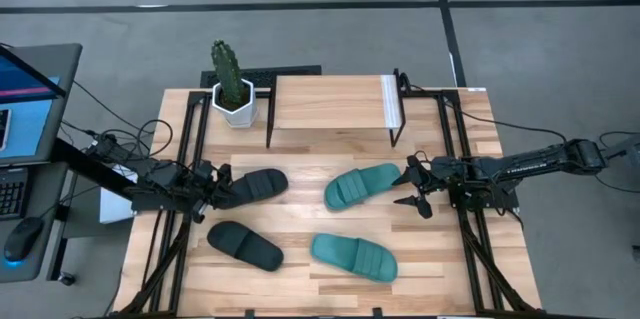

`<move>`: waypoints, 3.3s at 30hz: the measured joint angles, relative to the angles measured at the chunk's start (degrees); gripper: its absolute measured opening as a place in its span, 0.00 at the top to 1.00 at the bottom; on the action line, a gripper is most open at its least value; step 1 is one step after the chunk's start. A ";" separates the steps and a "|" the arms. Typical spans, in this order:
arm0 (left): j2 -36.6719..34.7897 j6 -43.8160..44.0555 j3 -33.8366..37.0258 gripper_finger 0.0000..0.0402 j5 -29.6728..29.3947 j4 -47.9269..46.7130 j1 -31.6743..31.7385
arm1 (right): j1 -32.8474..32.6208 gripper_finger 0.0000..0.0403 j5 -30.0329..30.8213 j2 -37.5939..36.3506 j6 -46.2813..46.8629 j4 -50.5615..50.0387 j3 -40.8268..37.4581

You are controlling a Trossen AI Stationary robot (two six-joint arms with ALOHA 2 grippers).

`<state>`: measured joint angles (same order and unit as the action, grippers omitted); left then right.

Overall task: Pick and place slides into the shelf
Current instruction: Put the top black slide on the shelf

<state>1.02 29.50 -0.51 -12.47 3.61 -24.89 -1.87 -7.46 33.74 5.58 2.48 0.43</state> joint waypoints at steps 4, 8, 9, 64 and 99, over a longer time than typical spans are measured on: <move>0.00 -6.65 -0.15 1.00 -6.32 0.33 0.00 | 0.00 0.33 0.01 -0.01 -0.01 -0.01 0.02; 0.00 -15.01 -0.22 1.00 -15.88 0.86 0.00 | 0.00 0.33 0.02 0.00 0.00 -0.02 0.02; 0.00 -16.68 -0.23 1.00 -18.52 0.94 0.00 | 0.02 0.33 0.02 -0.02 0.00 -0.02 0.02; 41.37 -72.86 -8.01 1.00 -13.14 38.60 -6.81 | 0.00 0.33 0.02 -0.02 0.00 -0.08 0.02; 69.35 -74.32 -24.63 1.00 -77.57 47.69 -16.21 | 0.00 0.33 0.00 -0.02 0.00 -0.39 0.00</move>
<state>70.37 -44.82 -25.15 -90.04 51.30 -41.10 -1.87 -7.46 33.71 5.58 2.09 0.43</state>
